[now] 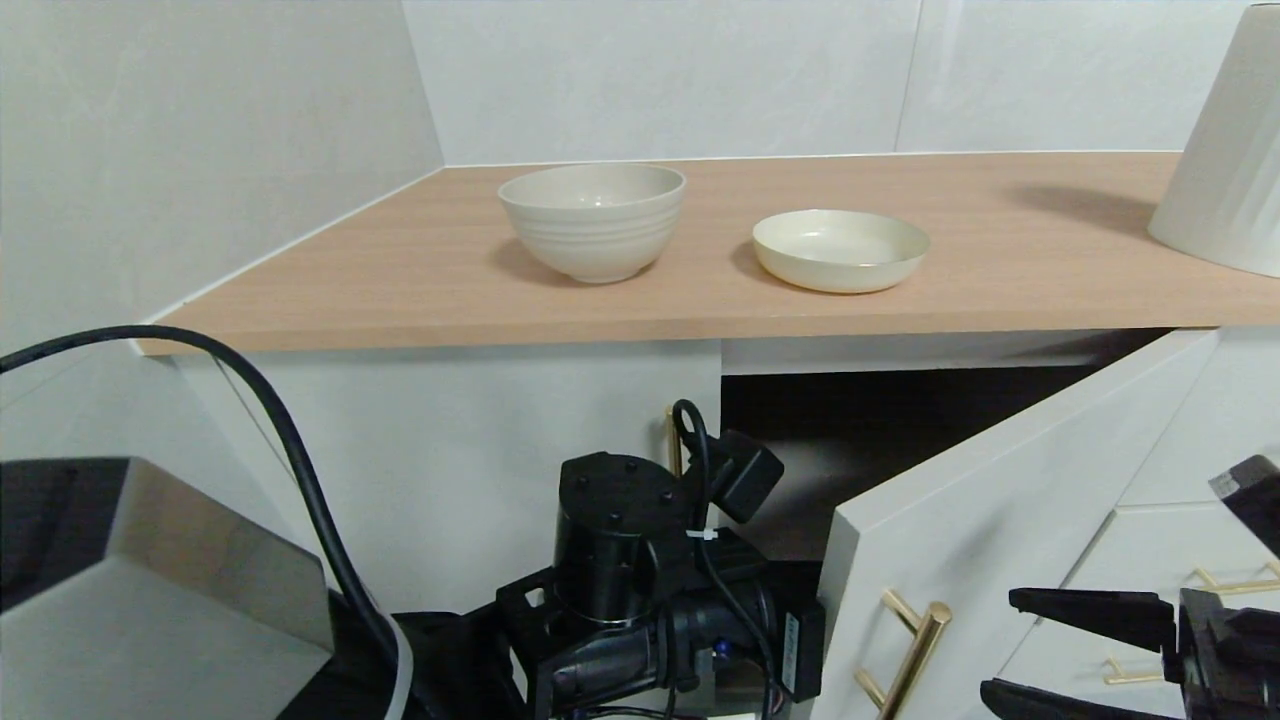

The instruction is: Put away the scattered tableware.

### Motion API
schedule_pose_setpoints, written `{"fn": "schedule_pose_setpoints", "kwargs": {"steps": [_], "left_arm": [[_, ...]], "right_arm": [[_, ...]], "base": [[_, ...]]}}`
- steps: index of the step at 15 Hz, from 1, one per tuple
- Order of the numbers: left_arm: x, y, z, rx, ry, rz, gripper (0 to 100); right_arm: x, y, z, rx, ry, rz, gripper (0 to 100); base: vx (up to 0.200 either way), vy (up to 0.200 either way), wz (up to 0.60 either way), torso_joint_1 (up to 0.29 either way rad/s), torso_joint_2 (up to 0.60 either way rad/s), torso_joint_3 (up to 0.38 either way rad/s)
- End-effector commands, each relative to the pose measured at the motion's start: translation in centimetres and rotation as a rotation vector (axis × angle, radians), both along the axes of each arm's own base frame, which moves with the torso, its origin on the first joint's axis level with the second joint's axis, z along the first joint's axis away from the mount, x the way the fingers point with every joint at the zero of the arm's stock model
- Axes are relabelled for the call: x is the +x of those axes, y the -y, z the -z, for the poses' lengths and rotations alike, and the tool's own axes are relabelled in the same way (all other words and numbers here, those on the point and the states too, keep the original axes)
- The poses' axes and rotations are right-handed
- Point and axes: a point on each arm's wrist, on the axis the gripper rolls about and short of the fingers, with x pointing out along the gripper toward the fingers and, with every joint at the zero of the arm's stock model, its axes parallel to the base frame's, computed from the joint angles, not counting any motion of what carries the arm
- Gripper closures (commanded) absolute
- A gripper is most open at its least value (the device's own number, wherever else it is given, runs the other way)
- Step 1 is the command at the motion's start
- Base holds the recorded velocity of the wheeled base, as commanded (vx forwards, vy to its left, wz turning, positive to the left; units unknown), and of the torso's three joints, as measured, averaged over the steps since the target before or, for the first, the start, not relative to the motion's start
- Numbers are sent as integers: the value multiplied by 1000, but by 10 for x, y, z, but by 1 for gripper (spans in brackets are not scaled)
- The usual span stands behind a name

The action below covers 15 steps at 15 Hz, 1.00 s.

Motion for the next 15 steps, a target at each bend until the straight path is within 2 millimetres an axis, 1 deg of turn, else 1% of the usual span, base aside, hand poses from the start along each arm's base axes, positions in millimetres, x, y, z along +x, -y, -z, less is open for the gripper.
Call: {"fn": "schedule_pose_setpoints", "kwargs": {"steps": [1, 4, 9, 10, 14, 15], "left_arm": [[-2, 1, 0, -1, -1, 8, 100], [0, 3, 0, -1, 2, -2, 100], [11, 18, 4, 12, -7, -4, 100], [12, 18, 4, 12, -6, -3, 100], [11, 18, 3, 17, -10, -3, 100], [12, 18, -1, 22, -13, -2, 100]], "right_arm": [[-7, 5, -10, 35, 52, 0, 0], [-8, 5, -10, 34, 51, -1, 0], [-10, 7, -13, 46, 69, -1, 0], [-11, 7, -13, 47, 72, -1, 0], [-12, 8, -15, 54, 82, 0, 0], [-12, 8, -15, 55, 83, 0, 0]], "base": [[-200, 0, 0, 2, 2, 2], [-200, 0, 0, 4, 1, 4], [0, 0, 0, 0, 0, 0], [-200, 0, 0, 2, 2, 2], [0, 0, 0, 0, 0, 0], [0, 0, 0, 0, 0, 0]]}}
